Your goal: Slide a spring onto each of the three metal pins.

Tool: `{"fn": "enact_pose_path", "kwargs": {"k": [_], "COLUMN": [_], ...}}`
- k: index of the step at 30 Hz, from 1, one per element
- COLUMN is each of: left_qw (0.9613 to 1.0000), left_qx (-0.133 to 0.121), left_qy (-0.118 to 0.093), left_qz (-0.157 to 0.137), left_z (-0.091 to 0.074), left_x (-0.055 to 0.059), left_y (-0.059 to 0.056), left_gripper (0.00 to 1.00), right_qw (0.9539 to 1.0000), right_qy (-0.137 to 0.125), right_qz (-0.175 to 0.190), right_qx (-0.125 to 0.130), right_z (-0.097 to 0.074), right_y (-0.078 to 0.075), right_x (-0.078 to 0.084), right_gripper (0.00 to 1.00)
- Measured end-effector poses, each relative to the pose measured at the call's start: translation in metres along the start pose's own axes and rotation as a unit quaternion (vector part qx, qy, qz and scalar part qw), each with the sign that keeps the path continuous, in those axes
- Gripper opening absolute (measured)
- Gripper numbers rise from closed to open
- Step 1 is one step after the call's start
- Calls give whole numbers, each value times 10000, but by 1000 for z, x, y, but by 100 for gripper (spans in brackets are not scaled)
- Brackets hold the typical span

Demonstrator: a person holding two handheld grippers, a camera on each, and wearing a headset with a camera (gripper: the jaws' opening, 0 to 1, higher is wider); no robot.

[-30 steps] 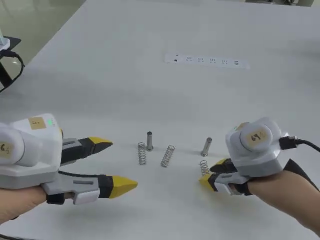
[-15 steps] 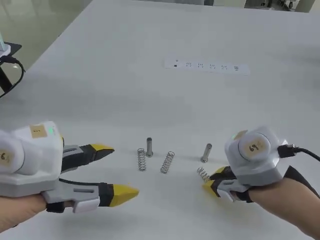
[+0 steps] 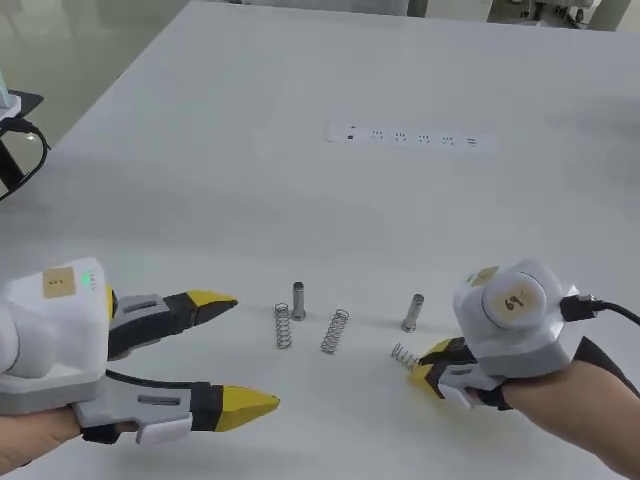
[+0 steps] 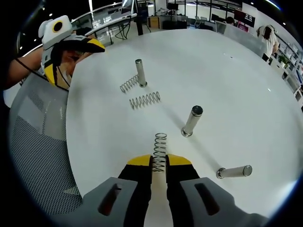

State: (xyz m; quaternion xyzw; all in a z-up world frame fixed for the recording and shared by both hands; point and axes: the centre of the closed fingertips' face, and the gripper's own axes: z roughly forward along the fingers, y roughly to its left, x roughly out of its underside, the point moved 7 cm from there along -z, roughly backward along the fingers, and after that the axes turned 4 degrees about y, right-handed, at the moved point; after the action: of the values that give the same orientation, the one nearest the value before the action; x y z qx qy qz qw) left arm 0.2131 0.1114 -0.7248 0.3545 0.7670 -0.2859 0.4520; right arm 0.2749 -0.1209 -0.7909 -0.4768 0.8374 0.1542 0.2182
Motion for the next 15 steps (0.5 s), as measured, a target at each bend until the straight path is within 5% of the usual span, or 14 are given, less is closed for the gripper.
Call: {"fn": "enact_pose_path", "kwargs": {"k": [15], "left_qw": [9998], "left_qx": [165], "left_qy": [12], "left_qz": [88], "left_z": [8], "left_x": [1], "left_y": [-1], "left_gripper": [57], "right_qw": [10000], "right_qy": [-79], "right_qz": [48], "right_qx": [-30], "right_z": [-8], "right_y": [-5], "right_x": [8], "right_gripper": [8]}}
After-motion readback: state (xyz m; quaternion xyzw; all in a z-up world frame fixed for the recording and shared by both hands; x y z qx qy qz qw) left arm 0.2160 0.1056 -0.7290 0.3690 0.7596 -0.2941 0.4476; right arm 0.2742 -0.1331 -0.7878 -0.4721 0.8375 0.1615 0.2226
